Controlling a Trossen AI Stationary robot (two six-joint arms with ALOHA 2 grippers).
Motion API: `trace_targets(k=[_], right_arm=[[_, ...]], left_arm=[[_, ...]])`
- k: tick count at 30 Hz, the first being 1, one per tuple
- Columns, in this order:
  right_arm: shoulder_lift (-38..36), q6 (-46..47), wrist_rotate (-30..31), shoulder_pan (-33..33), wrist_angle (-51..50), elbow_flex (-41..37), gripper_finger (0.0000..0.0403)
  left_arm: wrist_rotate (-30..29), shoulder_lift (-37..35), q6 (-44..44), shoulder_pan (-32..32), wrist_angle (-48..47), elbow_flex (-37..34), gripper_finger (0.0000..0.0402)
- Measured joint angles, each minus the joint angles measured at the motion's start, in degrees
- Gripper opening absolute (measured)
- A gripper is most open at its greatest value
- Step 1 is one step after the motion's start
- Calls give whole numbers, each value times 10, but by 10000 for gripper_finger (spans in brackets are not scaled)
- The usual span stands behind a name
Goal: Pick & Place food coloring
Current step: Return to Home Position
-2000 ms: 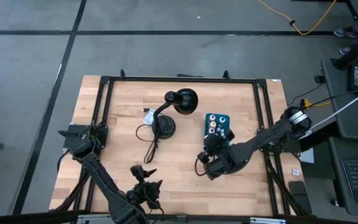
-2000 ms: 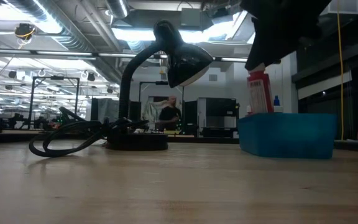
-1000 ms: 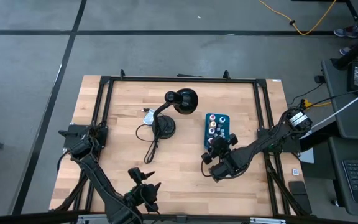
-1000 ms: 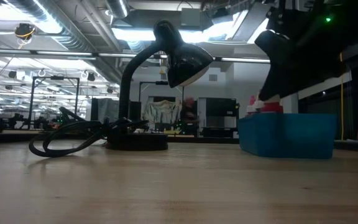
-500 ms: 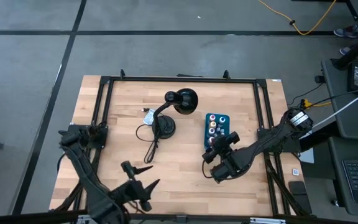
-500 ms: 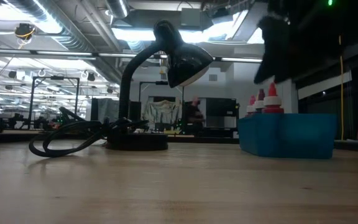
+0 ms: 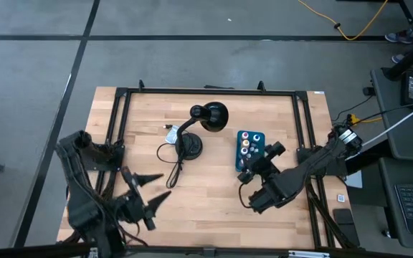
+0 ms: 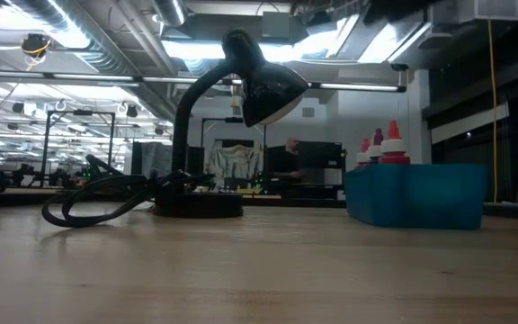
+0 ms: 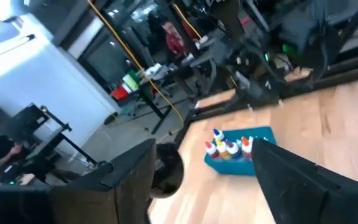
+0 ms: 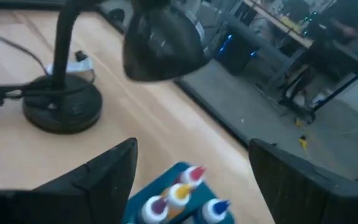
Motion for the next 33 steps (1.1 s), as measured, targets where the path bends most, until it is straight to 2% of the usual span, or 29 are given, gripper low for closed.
trace_targets(k=[7,12,15,22,25,33], right_arm=[[-32,-169,-1,-16,-11,90,307],[-78,-254,-4,-17,-8,122,307],[-115,-267,-5,-16,-10,125,307],[-199,-283,-5,-13,-9,124,307],[-230,-290,15,-3,-9,124,307],[-282,-289,55,39,-8,123,307]], left_arm=[[56,-90,100,-5,0,0,259],[52,-171,127,-22,0,-23,259],[28,-238,106,-38,0,-82,257],[-14,-408,4,-97,-1,-275,256],[-23,-470,-22,-120,-1,-343,255],[-61,-592,-45,-153,0,-470,255]])
